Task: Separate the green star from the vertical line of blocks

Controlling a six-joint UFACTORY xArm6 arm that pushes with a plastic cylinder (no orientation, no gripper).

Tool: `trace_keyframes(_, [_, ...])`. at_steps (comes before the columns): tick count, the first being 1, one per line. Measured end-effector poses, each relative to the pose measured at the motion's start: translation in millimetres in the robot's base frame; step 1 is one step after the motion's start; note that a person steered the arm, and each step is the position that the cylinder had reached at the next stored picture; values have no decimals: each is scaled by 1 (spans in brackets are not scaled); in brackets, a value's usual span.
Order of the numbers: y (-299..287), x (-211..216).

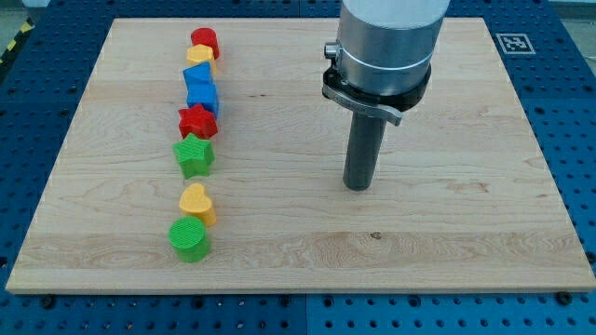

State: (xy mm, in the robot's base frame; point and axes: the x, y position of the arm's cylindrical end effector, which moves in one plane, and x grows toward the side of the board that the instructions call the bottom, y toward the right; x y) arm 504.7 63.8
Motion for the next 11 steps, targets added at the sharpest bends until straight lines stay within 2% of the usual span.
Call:
trace_keyframes(2, [1,15])
trace_keyframes(4, [-37,95])
trace_keyframes(5, [-80,113])
trace_keyframes(7, [-209,114])
trace_keyframes(8, [-267,92])
trace_keyframes(9, [-267,10])
trace_keyframes(10, [-271,-18])
trace_keyframes(11, [-264,-24])
